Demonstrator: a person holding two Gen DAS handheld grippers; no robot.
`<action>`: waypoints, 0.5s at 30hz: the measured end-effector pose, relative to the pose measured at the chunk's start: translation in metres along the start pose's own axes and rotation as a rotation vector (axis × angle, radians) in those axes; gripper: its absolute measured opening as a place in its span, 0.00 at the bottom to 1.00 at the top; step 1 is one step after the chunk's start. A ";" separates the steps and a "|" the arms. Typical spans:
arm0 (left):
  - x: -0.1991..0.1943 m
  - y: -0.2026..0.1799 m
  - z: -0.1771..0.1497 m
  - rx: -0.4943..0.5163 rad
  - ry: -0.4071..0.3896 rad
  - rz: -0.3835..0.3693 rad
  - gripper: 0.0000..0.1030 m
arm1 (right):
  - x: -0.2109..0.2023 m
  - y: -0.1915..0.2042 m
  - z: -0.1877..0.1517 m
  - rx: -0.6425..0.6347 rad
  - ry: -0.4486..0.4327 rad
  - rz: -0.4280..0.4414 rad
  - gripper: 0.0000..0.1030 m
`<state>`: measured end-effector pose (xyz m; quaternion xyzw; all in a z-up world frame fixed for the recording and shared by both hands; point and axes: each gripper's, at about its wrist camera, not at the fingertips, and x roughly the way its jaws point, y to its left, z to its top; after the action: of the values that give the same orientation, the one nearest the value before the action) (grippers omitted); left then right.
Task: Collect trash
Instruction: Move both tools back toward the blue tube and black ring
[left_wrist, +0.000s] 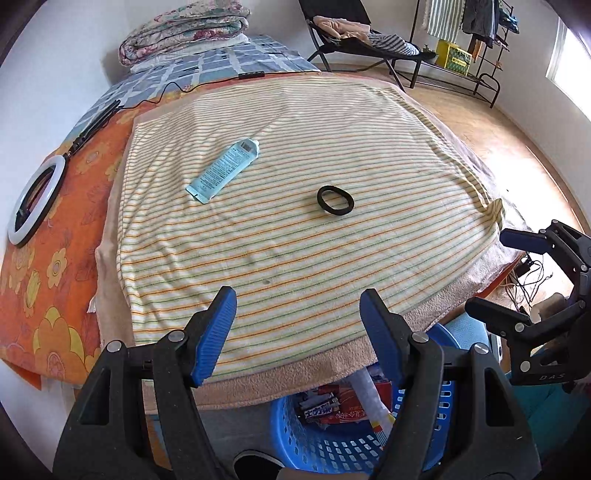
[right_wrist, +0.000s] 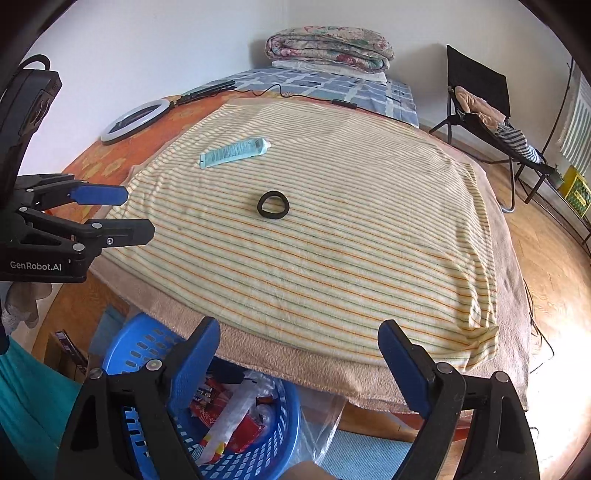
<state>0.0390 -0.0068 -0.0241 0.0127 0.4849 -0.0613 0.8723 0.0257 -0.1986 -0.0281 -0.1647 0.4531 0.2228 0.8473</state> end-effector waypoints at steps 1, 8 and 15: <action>0.002 0.002 0.005 0.001 -0.002 0.001 0.69 | 0.004 -0.002 0.004 0.000 0.005 0.001 0.86; 0.018 0.031 0.038 -0.039 -0.015 -0.025 0.69 | 0.030 -0.016 0.019 0.060 0.017 0.071 0.83; 0.045 0.074 0.073 -0.168 -0.029 -0.077 0.69 | 0.050 -0.019 0.024 0.064 -0.011 0.095 0.83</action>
<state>0.1332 0.0568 -0.0263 -0.0801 0.4760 -0.0540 0.8741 0.0768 -0.1916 -0.0562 -0.1147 0.4626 0.2490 0.8431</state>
